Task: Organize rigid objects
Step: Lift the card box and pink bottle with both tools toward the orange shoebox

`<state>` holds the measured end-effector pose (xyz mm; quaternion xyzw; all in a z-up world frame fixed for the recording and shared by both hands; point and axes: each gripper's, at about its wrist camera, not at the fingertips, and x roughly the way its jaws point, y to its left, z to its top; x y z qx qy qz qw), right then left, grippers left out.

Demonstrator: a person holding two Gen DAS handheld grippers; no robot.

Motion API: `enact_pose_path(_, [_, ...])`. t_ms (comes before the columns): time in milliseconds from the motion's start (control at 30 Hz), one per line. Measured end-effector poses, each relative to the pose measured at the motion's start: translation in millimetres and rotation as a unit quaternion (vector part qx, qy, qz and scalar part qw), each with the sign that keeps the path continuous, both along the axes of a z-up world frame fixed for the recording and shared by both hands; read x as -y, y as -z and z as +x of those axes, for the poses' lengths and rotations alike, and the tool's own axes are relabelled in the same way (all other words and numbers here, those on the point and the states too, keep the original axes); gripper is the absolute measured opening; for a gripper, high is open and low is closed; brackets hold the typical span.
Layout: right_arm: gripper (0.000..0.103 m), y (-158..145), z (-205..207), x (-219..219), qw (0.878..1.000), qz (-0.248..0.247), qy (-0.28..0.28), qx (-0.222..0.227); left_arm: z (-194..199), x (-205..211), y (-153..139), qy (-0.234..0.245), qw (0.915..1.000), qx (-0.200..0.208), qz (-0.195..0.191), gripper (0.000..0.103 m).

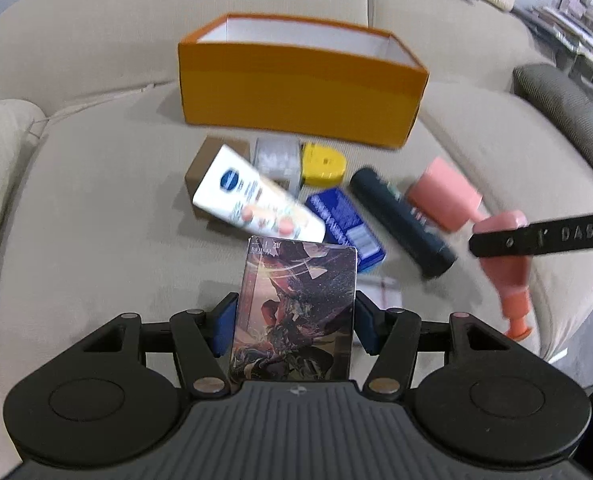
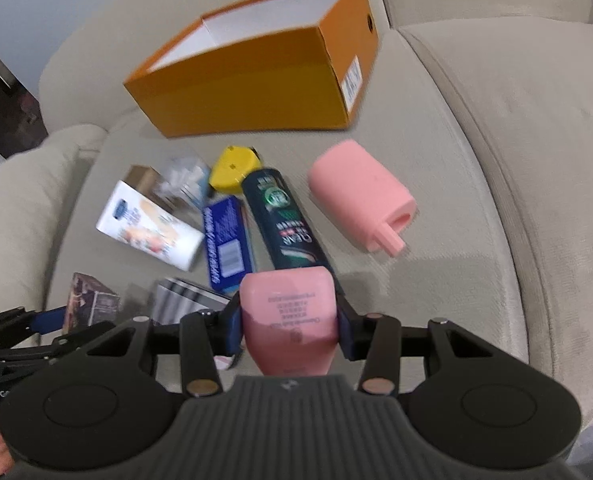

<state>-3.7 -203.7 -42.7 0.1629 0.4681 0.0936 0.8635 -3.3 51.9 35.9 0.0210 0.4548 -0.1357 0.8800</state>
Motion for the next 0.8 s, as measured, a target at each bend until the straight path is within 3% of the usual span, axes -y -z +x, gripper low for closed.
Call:
enact_pose_path(500, [0.047,-68.6,1.9,-7.5,0.993,0.03,0.027,0.114,28.8,14.6,-60.7,-0.046,0.9949,0.087,-0.023,0.068])
enact_pose_path(667, [0.047,-106.8,39.0,0.3,0.986,0.055,0.043,0.15,74.2,10.1,-100.0,-0.064,0.9887,0.124,-0.055,0.068])
enact_pose_path(800, [0.047,-144.0,88.8,-3.8,0.979,0.064,0.076,0.18,127.1,16.2,-127.6,-0.072,0.9822,0.163,-0.059,0.068])
